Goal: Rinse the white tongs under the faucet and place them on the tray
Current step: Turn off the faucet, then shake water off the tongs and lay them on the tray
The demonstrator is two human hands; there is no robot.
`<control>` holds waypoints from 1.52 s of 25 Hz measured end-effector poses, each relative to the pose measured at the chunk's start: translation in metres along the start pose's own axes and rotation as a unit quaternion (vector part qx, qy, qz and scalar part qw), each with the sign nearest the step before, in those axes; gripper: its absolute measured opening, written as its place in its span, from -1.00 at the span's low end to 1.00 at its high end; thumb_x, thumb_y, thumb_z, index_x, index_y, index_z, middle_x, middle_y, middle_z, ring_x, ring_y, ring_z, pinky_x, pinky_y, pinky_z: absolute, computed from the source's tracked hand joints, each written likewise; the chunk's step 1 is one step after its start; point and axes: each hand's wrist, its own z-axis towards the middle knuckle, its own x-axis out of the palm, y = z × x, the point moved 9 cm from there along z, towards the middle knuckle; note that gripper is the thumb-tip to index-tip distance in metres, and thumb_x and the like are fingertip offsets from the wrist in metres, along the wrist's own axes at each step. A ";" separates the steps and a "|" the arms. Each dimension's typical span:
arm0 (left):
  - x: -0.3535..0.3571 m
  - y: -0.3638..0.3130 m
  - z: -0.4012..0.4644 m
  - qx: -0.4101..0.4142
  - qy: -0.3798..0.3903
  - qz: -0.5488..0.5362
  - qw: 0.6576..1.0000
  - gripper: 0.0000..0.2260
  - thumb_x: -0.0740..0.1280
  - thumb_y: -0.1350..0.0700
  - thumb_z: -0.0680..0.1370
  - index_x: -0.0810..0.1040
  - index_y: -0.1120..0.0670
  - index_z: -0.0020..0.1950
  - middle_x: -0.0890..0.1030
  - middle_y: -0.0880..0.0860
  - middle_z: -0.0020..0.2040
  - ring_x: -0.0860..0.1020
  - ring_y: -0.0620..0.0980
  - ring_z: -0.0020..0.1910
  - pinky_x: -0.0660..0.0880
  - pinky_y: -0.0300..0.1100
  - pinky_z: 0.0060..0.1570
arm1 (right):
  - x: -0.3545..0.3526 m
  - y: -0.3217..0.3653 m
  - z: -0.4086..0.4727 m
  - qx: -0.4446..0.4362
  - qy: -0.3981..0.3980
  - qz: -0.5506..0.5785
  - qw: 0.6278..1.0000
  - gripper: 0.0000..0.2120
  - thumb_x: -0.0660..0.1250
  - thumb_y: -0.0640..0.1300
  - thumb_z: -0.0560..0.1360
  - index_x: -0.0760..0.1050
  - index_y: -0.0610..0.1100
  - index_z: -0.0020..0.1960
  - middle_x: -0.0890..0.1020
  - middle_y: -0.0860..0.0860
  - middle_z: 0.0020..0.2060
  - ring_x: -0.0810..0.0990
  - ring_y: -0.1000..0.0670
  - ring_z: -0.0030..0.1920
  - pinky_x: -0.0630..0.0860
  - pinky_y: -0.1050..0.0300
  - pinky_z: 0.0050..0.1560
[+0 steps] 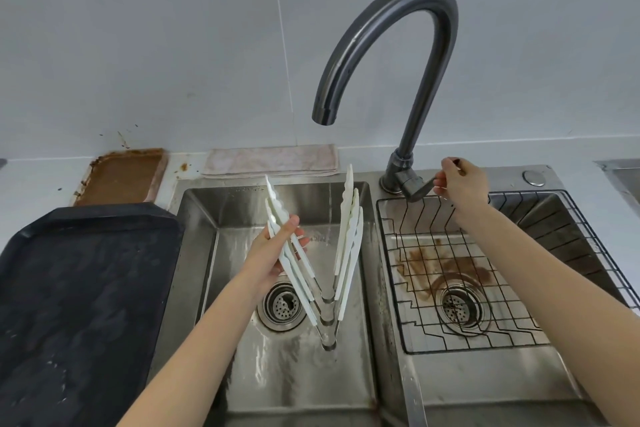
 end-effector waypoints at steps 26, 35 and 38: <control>0.026 0.027 -0.048 0.025 0.063 -0.105 0.992 -0.93 0.29 0.17 0.53 0.50 0.16 -0.04 0.60 0.05 -0.24 0.58 0.02 -0.17 0.52 -0.08 0.00 | 0.114 -0.058 -0.157 0.028 0.225 0.122 0.966 -0.71 0.29 -0.20 0.51 0.32 -0.12 -0.36 0.38 0.08 -0.60 0.40 0.16 -0.58 0.45 0.33 -0.44; 0.009 0.049 -0.046 0.054 0.074 0.165 0.982 -0.86 0.24 0.24 0.54 0.45 0.09 -0.21 0.51 0.02 -0.30 0.51 -0.09 -0.25 0.48 -0.38 -0.22 | 0.106 -0.107 -0.156 0.014 0.259 -0.130 0.957 -0.90 0.34 -0.13 0.47 0.52 -0.14 -0.19 0.52 0.07 -0.39 0.49 0.14 -0.35 0.39 0.42 -0.42; 0.005 0.045 -0.041 0.064 0.066 0.166 0.982 -0.90 0.29 0.21 0.53 0.51 0.06 -0.18 0.60 -0.02 -0.23 0.59 -0.08 -0.12 0.49 -0.19 0.03 | 0.109 -0.100 -0.153 -0.017 0.259 -0.142 0.955 -0.86 0.33 -0.15 0.47 0.49 -0.11 -0.26 0.50 0.08 -0.42 0.47 0.15 -0.38 0.36 0.47 -0.47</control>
